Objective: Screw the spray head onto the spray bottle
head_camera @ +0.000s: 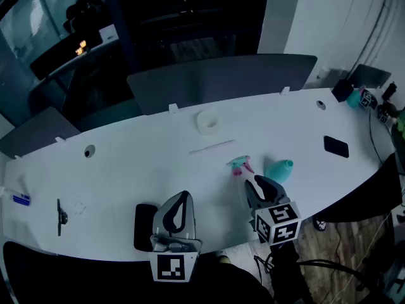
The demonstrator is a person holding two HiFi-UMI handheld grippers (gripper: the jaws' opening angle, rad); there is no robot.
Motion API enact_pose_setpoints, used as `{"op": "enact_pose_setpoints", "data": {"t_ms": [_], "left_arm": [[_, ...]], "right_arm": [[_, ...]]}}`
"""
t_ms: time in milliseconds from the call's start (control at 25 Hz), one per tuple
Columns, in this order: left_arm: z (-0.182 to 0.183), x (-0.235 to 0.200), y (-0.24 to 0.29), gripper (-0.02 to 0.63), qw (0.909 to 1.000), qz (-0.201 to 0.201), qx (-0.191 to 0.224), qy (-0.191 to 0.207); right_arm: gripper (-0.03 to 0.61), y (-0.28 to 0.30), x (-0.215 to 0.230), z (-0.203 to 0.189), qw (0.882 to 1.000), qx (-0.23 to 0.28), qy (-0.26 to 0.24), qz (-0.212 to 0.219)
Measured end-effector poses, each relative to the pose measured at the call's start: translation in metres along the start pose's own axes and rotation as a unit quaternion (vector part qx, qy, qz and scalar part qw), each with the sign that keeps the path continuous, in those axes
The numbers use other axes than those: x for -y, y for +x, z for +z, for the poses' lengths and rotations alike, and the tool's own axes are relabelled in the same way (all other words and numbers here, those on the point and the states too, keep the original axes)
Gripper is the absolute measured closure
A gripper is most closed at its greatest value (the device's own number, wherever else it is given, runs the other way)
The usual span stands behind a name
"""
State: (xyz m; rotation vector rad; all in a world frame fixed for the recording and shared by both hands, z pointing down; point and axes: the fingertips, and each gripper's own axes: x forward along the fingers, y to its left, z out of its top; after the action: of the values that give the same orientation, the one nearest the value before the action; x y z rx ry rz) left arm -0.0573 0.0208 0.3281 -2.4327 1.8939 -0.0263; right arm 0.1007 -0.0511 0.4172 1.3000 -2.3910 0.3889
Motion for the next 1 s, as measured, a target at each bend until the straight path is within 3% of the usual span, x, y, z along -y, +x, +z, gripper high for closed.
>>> {"op": "enact_pose_setpoints", "data": {"t_ms": [120,240,480,760,1000], "left_arm": [[-0.012,-0.036,0.011,0.611,0.9991,0.006,-0.011,-0.040],[-0.023,-0.066,0.025,0.611,0.9986,0.005,-0.017,-0.050],[-0.049,-0.104,0.048,0.611,0.9966,-0.006,-0.052,-0.063],[-0.065,-0.107,0.064,0.611,0.9944,-0.022,-0.073,-0.074],[-0.069,-0.094,0.074,0.611,0.9932,-0.038,-0.076,-0.081]], "right_arm": [[0.480,0.053,0.001,-0.014,0.998,-0.054,0.015,-0.025],[0.478,0.093,0.001,-0.038,0.992,-0.114,0.038,-0.045],[0.463,0.127,0.015,-0.053,0.980,-0.171,0.010,-0.097],[0.465,0.133,0.021,-0.069,0.969,-0.222,0.016,-0.104],[0.465,0.103,0.012,-0.090,0.966,-0.251,0.029,-0.063]]}}
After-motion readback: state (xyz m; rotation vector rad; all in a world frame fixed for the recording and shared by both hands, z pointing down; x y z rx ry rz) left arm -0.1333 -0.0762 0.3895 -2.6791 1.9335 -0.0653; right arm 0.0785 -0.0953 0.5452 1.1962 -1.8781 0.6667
